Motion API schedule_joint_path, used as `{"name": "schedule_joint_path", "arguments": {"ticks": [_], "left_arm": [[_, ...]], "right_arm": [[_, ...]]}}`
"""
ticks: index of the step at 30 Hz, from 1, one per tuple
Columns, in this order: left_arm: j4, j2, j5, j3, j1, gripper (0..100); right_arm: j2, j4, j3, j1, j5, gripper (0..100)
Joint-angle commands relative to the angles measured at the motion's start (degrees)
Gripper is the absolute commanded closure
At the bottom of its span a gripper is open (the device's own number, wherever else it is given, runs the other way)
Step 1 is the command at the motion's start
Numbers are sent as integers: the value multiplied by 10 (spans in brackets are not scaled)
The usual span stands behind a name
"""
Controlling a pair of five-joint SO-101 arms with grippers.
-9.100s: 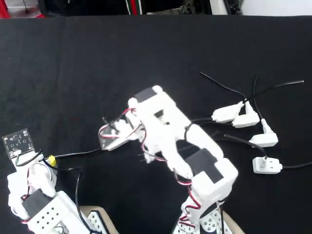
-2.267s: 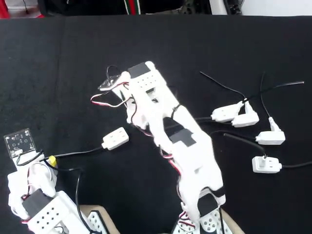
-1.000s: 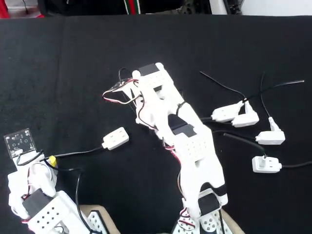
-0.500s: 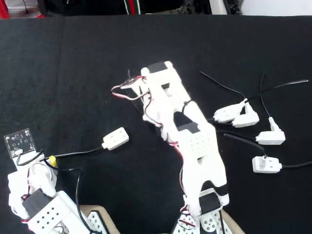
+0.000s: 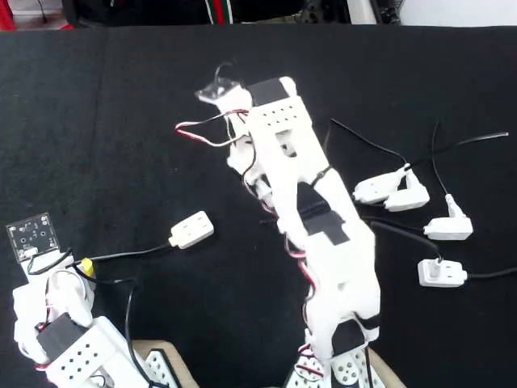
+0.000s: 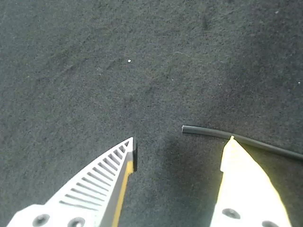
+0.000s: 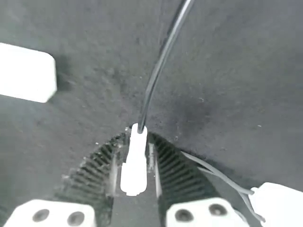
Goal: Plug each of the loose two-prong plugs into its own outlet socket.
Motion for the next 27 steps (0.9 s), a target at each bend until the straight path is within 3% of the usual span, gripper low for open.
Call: {"name": "schedule_joint_path", "arguments": {"ticks": [1,10,22,27], "left_arm": [[2,-3,-5,10,6,707],[2,-3,-5,10,6,707],[2,-4,-5,10,12,707],[0,-4,-6,10,61,707]], "right_arm": [[-78,15,-24,-31,-54,986],[-221,-64,65,-73,-133,986],[-605,-309,480,-72,-142,986],[-733,-462,672,-114,-219,986]]}}
